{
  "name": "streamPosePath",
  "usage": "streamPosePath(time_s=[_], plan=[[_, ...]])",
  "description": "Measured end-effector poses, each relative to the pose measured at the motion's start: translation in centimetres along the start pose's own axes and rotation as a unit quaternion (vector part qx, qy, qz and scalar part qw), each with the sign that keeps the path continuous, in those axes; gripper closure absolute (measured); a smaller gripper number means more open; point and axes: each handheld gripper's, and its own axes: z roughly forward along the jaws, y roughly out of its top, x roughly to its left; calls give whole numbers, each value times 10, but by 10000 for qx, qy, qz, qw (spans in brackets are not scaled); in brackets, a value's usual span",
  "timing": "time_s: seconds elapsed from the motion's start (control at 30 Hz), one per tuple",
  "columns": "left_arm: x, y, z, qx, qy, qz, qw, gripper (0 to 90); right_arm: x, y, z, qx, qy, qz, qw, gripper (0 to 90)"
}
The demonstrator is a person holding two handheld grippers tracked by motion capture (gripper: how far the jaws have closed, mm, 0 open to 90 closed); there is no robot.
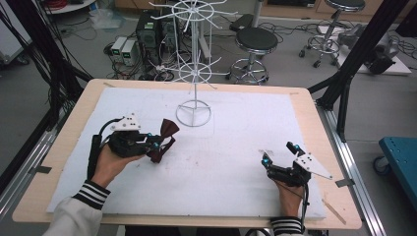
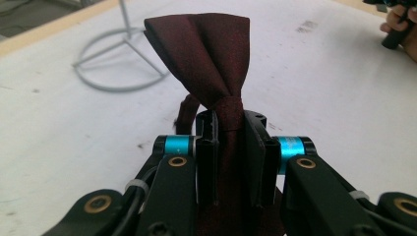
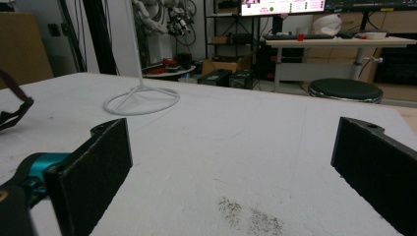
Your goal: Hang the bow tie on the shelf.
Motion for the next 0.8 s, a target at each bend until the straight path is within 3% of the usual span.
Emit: streamPosePath(time_s=[0.2,0.63,0.8], plan=[[12,8,-15,-321,186,-66,9993,765,0,0,0,0,2,-25,10000,12],[32,21,-32,-700,585,-242,9955,765,0,0,0,2,2,-30,10000,12],[37,30,-35,-741,699,-218,9946,765,0,0,0,0,-2,-30,10000,12]])
